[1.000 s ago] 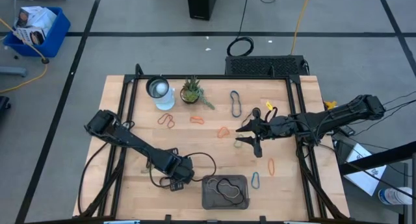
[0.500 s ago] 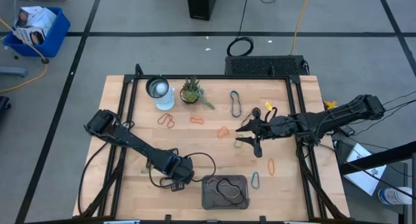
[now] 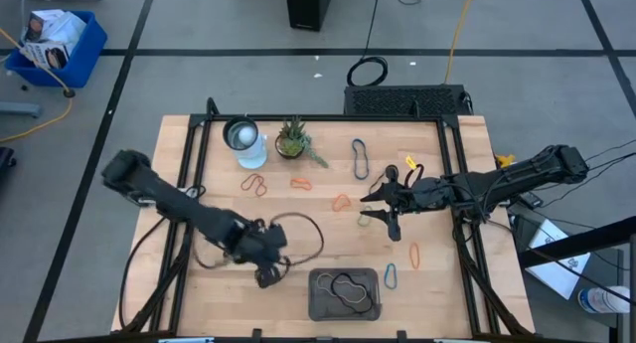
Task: Pick and place rubber bands into bin
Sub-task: Put the black rubber band into the black transparent bin
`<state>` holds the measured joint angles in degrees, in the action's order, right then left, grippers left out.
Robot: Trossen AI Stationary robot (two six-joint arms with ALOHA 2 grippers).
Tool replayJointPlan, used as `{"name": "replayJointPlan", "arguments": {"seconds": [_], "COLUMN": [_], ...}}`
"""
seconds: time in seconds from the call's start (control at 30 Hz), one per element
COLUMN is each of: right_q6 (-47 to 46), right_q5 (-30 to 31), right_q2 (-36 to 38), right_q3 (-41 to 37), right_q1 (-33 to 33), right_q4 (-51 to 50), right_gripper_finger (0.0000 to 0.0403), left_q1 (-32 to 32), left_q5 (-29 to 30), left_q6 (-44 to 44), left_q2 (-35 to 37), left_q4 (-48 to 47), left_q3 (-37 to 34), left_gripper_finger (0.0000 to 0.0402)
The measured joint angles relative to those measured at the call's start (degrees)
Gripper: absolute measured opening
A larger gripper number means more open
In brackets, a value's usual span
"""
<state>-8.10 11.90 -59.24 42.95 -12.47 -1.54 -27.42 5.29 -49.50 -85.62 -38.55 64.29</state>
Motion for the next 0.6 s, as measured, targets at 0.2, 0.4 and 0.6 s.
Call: {"name": "replayJointPlan", "arguments": {"seconds": [0.2, 0.4, 0.6], "right_q6": [0.2, 0.5, 1.3], "right_q5": [0.0, 0.0, 0.0], "right_q2": [0.0, 0.0, 0.0], "right_q3": [0.0, 0.0, 0.0], "right_q1": [0.0, 0.0, 0.0], "right_q4": [0.0, 0.0, -0.5], "right_gripper_finger": [0.015, 0.0147, 0.015], "left_q1": [2.1, 3.8, 4.3], "left_q5": [6.8, 5.4, 4.7], "left_q6": [4.0, 21.0, 28.4], "left_q2": [11.2, 13.0, 4.6], "left_q4": [15.7, 34.8, 21.5], "left_q3": [0.0, 3.1, 17.8], "left_gripper_finger": [0.0003, 0.0003, 0.0003]}}
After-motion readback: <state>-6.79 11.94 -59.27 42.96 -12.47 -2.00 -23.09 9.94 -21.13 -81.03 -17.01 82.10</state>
